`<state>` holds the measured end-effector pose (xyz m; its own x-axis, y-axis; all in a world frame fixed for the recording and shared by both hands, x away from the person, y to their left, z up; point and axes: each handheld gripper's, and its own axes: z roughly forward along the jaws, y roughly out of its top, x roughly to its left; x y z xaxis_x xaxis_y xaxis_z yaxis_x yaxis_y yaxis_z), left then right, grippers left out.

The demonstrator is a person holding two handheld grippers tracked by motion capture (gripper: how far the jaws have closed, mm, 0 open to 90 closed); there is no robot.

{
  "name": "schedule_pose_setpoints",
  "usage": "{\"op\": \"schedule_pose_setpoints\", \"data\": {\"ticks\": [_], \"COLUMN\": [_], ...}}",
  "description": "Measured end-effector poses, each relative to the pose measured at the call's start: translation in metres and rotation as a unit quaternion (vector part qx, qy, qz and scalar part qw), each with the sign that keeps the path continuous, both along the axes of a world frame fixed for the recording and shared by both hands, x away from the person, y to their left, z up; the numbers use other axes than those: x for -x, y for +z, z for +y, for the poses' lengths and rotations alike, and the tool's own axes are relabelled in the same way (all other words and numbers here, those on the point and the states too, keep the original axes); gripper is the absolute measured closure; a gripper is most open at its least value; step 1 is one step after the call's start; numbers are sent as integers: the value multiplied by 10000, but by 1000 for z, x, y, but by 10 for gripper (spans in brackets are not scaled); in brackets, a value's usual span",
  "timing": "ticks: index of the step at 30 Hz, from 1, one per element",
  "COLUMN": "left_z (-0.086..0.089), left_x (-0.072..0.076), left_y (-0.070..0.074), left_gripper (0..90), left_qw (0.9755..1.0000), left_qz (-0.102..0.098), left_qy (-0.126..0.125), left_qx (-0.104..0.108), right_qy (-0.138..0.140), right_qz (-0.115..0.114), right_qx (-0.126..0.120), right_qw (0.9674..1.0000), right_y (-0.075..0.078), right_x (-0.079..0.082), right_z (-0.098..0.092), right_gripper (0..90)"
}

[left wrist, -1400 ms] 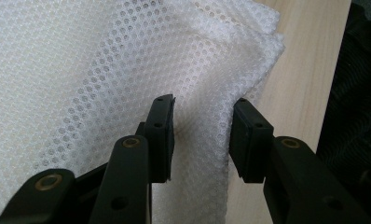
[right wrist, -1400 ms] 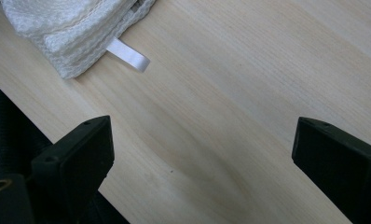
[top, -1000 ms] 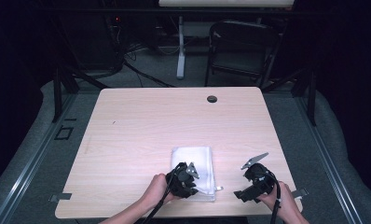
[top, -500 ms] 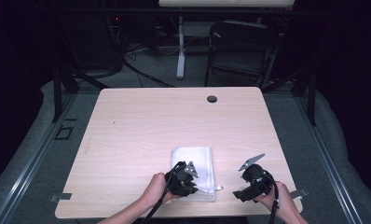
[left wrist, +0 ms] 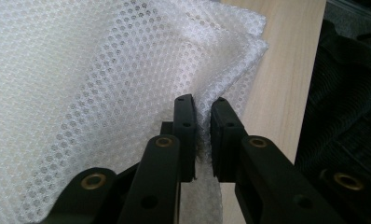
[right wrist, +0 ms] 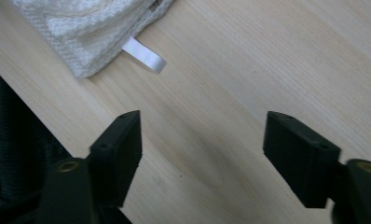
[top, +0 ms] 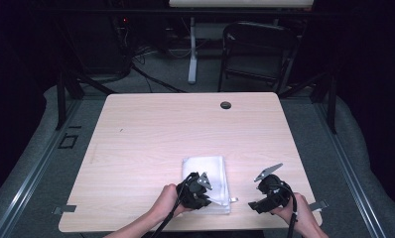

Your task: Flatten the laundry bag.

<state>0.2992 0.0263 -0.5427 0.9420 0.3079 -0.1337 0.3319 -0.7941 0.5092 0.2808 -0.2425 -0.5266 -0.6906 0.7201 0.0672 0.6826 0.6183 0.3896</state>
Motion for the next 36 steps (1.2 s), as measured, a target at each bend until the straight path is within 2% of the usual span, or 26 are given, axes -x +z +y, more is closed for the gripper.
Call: {"op": "schedule_pose_setpoints", "data": {"ticks": [1, 2, 3, 4, 5, 6, 10, 11, 12, 14, 18, 21, 25, 30, 32, 36], "left_z": [1, 1, 2, 2, 3, 3, 5, 5, 6, 7, 8, 8, 9, 10, 11, 12], "left_x": [0, 0, 0, 1, 1, 1, 2, 2, 1, 1, 1, 1, 2, 2, 2, 2], "left_y": [1, 1, 2, 2, 3, 4, 6, 6, 7, 7, 8, 9, 10, 11, 11, 12], "left_gripper": [849, 851, 854, 854, 856, 857, 860, 860, 860, 860, 861, 861, 861, 862, 862, 863], "left_qw": [10000, 10000, 9999, 9999, 9998, 9997, 9994, 9994, 9993, 9992, 9990, 9989, 9986, 9986, 9985, 9983], "left_qz": [-10, -10, -55, -63, -78, -123, -169, -175, -168, -176, -193, -199, -258, -267, -286, -328], "left_qy": [25, 25, 43, 56, 58, 61, 73, 75, 83, 99, 109, 116, 151, 137, 142, 171], "left_qx": [60, 60, 107, 123, 169, 200, 295, 299, 338, 343, 393, 404, 432, 446, 446, 446], "right_qy": [68, 68, 191, 191, 132, 249, 366, 341, 479, 507, 720, 757, 916, 970, 871, 905], "right_qz": [-29, -29, -32, -32, -113, -115, -258, -288, -294, -316, -352, -336, -371, -204, -160, -86], "right_qx": [-100, -100, -77, -77, -209, -142, -149, -237, -220, -369, -361, -364, -462, -348, -432, -448], "right_qw": [9999, 9999, 9998, 9998, 9996, 9995, 9989, 9987, 9982, 9975, 9961, 9959, 9940, 9945, 9951, 9949], "right_y": [1, 1, 1, 1, 0, 1, 2, 2, 3, 1, 0, -2, -9, -17, -24, -30], "right_x": [2, 2, 2, 2, 4, 3, 3, 3, 3, 4, 3, 3, -2, -8, -11, -14], "right_z": [3, 3, 8, 8, 11, 14, 23, 26, 32, 39, 51, 56, 70, 77, 78, 79], "right_gripper": [407, 407, 470, 470, 519, 556, 795, 842, 893, 900, 900, 900, 900, 900, 900, 900]}}
